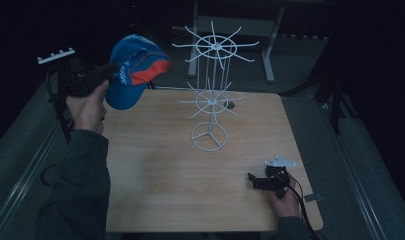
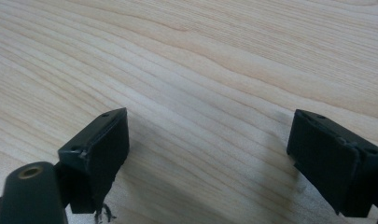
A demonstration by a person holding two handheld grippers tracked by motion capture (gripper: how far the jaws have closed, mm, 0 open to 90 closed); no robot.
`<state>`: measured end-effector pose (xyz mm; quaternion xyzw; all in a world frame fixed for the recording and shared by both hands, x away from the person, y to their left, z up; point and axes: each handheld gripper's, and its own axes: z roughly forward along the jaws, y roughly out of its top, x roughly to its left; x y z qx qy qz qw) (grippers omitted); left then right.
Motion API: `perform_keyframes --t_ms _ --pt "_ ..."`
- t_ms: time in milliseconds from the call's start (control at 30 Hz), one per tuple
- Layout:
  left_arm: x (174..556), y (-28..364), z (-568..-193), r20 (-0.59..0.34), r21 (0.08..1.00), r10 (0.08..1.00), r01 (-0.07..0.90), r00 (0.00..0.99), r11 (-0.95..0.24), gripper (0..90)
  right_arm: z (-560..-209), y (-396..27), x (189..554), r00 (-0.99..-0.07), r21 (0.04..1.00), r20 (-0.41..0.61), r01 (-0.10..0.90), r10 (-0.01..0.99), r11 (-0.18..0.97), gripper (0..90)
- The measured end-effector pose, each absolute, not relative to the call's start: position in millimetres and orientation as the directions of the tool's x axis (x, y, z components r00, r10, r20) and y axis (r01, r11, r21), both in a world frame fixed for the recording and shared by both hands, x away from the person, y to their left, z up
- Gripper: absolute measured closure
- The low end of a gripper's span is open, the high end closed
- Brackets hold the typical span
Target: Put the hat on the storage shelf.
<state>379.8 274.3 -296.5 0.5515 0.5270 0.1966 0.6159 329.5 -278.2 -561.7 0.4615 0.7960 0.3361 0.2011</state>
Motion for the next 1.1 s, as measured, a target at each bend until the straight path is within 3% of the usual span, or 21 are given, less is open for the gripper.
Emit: perform_keyframes --t_ms 1100 --pt "385 271 -284 -0.502 0.858 0.793 0.311 0.345 0.408 88.9 -562 -278 330 -0.494 0.721 -0.01 0.599 0.87 0.349 12.7"
